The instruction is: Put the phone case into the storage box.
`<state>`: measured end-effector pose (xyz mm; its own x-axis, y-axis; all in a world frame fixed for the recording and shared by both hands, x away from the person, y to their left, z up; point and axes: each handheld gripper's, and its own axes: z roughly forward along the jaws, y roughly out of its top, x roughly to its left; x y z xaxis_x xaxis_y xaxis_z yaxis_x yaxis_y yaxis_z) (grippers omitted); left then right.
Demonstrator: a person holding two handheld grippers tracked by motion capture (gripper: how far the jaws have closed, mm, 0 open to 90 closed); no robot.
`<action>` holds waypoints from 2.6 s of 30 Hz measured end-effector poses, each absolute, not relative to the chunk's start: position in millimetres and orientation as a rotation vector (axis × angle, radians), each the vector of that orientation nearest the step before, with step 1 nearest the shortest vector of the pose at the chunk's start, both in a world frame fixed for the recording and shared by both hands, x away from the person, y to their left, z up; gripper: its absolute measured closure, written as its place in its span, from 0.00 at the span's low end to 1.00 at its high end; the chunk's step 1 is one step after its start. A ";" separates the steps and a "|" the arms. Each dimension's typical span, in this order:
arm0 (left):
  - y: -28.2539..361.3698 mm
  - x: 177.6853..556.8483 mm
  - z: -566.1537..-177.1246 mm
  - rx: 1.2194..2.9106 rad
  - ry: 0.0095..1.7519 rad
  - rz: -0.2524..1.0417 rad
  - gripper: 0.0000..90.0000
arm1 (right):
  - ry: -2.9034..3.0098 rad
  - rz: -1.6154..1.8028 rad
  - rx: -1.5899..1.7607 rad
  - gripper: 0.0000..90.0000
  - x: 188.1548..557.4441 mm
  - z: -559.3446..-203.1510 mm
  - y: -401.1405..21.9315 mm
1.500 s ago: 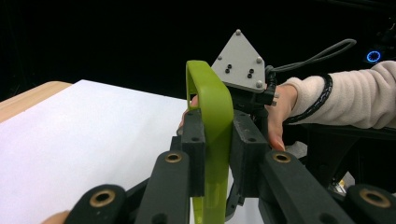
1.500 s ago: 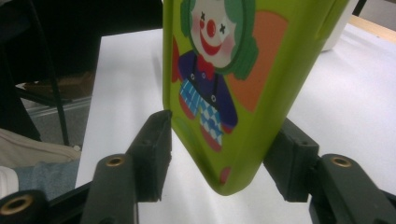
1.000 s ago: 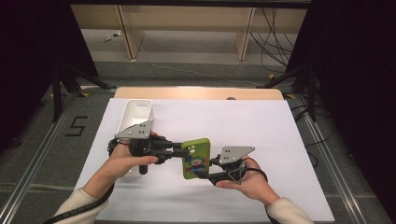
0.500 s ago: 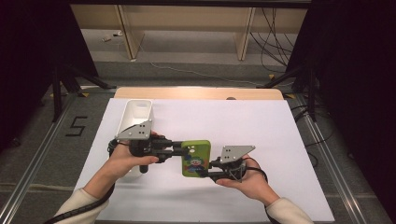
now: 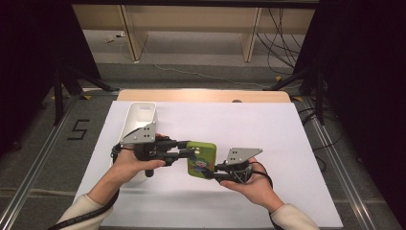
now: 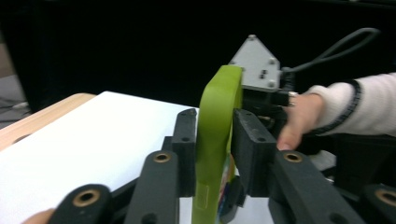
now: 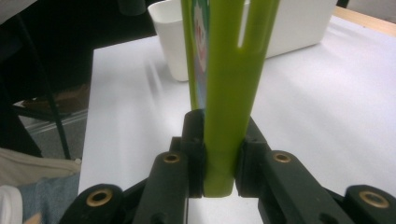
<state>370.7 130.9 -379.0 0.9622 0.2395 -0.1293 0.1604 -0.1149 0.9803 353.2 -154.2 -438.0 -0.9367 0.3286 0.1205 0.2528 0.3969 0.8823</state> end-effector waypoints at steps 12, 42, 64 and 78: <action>128.4 364.4 -369.4 1.718 0.511 0.267 0.11 | 2.480 1.518 0.697 0.87 353.7 -435.2 -150.9; 94.1 352.6 -366.9 1.645 0.758 0.505 0.00 | 2.300 1.397 0.883 0.87 362.2 -436.0 -123.5; 68.0 364.4 -375.2 1.640 0.854 0.581 0.00 | 2.270 1.364 0.913 0.87 363.0 -437.0 -116.5; 64.2 367.5 -376.3 1.622 0.859 0.582 0.00 | 2.273 1.363 0.914 0.87 362.2 -438.4 -114.6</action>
<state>367.5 64.2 -376.3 0.6086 0.7899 -0.0751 0.2225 -0.0790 0.9717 362.2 -114.6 -438.4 -0.7371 0.6746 0.0391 0.3522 0.3341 0.8743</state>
